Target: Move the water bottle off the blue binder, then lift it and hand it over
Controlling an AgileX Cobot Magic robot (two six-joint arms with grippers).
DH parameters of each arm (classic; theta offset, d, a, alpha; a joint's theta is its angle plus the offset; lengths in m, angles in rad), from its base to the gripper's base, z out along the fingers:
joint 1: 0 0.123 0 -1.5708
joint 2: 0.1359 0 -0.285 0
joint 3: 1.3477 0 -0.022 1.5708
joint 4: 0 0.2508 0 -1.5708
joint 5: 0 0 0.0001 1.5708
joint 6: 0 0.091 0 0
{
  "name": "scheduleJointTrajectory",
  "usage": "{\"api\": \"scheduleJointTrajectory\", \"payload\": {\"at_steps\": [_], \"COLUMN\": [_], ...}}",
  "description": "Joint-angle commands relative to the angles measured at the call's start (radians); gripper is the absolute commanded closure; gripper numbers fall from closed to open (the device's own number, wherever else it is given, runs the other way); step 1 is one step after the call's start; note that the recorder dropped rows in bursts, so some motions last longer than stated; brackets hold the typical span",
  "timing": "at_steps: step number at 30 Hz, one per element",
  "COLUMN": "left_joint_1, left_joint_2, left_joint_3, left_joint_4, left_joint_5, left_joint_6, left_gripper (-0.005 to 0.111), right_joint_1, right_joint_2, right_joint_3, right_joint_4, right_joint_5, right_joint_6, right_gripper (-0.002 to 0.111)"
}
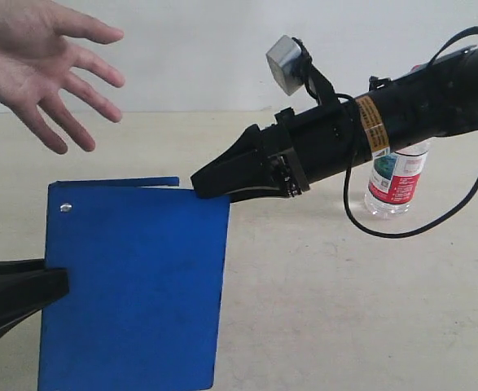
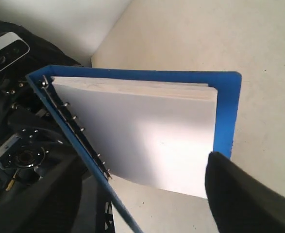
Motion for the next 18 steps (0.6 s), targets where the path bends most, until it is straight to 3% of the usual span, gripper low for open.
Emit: {"api": "scheduleJointTrajectory", "payload": {"at_steps": [1,4,10,18], "left_joint_1": [-0.005,-0.005,-0.005,-0.005], "left_joint_2": [-0.116,-0.188,-0.302,-0.41], "left_joint_3": [0.009,0.009,0.009,0.002], "left_joint_4": [0.007,0.033,0.071,0.088], "left_joint_5": [-0.025,-0.073,-0.079,-0.079], "left_joint_6": [-0.088,-0.14,-0.221,-0.301], "left_gripper": [0.102,0.102,0.102,0.102], "right_joint_1": [0.001,0.001,-0.011,-0.068], "right_joint_2": [-0.003,-0.003,-0.003,-0.05], "right_joint_3": [-0.003,-0.003,-0.007,-0.021], "right_joint_4": [0.004,0.004,0.004,0.004], "right_joint_5": [-0.004,-0.004,-0.004,-0.004], "right_joint_6": [-0.011,-0.009,-0.022,-0.012], "right_gripper": [0.046,0.06,0.109,0.108]}}
